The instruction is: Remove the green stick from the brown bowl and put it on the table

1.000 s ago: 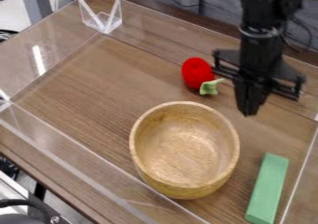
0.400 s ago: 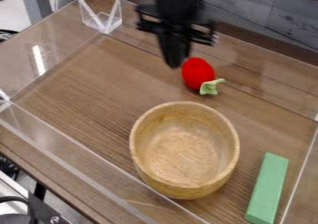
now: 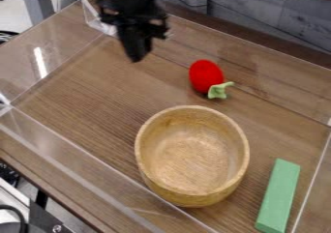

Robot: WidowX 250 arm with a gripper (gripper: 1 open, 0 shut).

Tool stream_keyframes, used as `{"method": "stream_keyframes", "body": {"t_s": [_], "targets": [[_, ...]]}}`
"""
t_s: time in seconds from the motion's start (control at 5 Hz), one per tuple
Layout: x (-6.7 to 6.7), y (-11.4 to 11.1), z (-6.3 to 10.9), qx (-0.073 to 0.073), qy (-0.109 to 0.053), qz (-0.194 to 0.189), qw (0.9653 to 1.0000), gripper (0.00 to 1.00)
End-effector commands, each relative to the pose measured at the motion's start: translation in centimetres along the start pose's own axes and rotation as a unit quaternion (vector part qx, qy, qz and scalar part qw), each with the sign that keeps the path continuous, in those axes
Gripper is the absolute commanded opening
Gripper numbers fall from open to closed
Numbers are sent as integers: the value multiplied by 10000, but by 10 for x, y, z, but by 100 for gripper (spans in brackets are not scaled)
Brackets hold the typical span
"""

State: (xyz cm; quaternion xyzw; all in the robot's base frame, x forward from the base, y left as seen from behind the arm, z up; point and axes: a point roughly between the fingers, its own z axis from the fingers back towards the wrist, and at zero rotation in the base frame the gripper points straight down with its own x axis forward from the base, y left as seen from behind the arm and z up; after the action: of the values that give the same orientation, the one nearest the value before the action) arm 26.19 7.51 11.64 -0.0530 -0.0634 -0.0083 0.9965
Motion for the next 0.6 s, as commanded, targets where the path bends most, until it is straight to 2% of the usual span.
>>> {"method": "stream_keyframes", "body": {"t_s": [0.0,0.4], "targets": [[-4,18,-14,43,-133,-350,9993,0],[-1,28,-60,205,-220,297,9991,0]]}}
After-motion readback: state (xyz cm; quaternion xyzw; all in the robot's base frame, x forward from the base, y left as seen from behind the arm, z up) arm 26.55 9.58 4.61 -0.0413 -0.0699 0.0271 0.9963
